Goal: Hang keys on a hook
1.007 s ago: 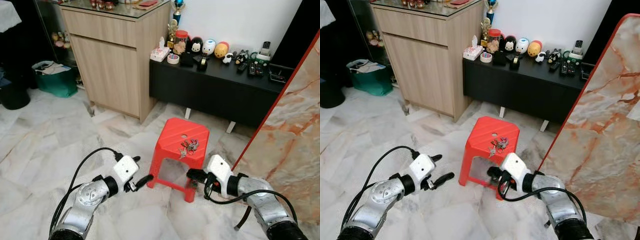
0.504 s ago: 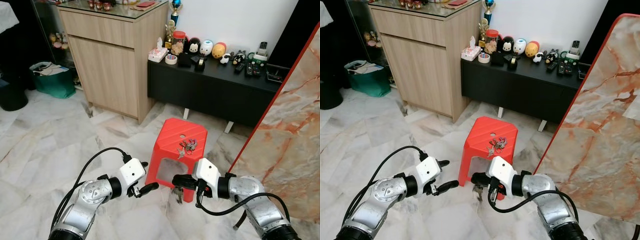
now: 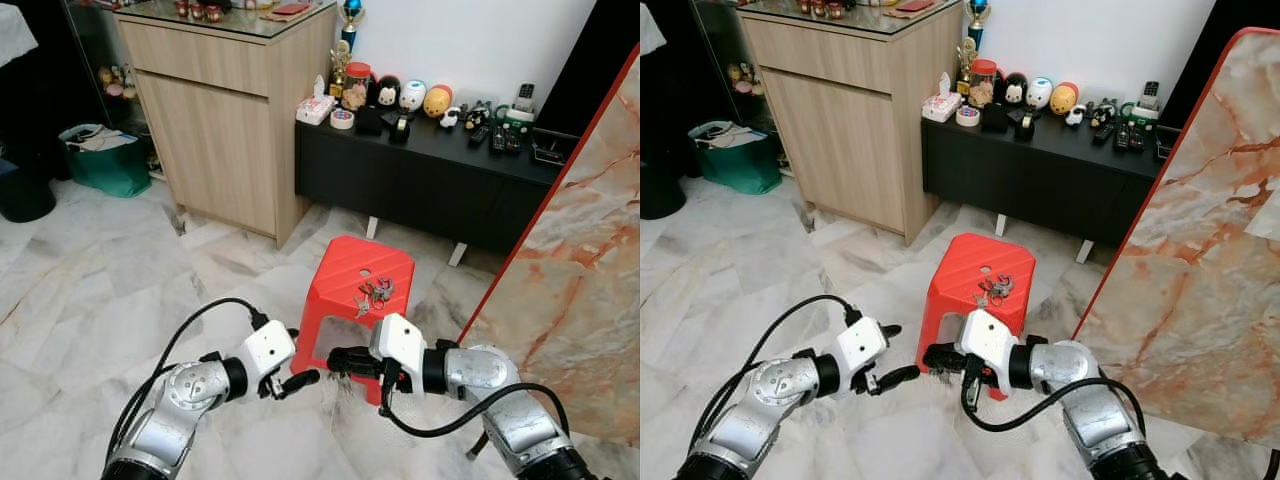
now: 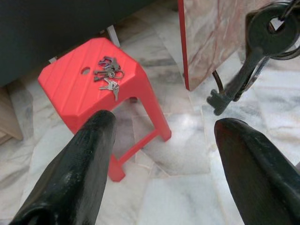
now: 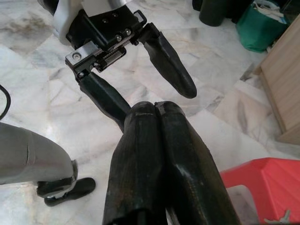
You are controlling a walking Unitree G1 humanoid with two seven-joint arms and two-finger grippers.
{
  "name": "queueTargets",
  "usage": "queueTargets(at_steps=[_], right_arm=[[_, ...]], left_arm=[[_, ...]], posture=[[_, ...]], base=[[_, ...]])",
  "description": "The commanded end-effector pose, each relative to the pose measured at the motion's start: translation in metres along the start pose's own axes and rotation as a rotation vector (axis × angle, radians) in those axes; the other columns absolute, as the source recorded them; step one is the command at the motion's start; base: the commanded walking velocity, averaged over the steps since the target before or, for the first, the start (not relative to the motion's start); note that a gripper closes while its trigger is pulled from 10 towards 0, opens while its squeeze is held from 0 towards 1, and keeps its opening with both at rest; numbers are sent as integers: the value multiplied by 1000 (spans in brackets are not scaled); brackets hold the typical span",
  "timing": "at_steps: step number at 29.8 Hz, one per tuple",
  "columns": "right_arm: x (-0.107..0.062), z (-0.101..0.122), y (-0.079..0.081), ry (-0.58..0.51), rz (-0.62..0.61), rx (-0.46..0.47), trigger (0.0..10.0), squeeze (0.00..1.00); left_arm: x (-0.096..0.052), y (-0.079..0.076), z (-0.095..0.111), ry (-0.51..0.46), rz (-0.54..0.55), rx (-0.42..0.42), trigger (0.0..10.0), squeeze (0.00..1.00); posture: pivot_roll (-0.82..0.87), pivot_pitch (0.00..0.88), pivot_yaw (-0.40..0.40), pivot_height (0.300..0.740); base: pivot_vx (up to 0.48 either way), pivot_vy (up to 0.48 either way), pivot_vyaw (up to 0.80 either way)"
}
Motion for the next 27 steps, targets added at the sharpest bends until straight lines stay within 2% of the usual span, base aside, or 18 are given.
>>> queueTargets(at_steps=[1,23,27], right_arm=[[1,10,3,-17,12,-32,10000,0],[8,19,10,-38,34,-35,10000,0],[10,18,8,-39,19,-37,10000,0]], left_arm=[[3,-7,7,-20,-34,14,10000,0],[7,-11,9,-20,-39,18,10000,0],[6,-20,14,-35,-96,2,10000,0]], posture=[[62,0,-82,740],[65,0,-87,740],[70,0,-90,740]], base=[[0,0,0],[0,0,0],[0,0,0]])
Point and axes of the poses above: a point about 5 cm out from each wrist's last joint towards the gripper, its own x axis pointing out of the wrist towards the gripper, its own z axis along the axis of the wrist's last joint, y = z × x, the point moved 6 cm from there along x, pointing out of the wrist towards the gripper, and after that the axes turned 15 degrees about x, right-handed, at the moved point
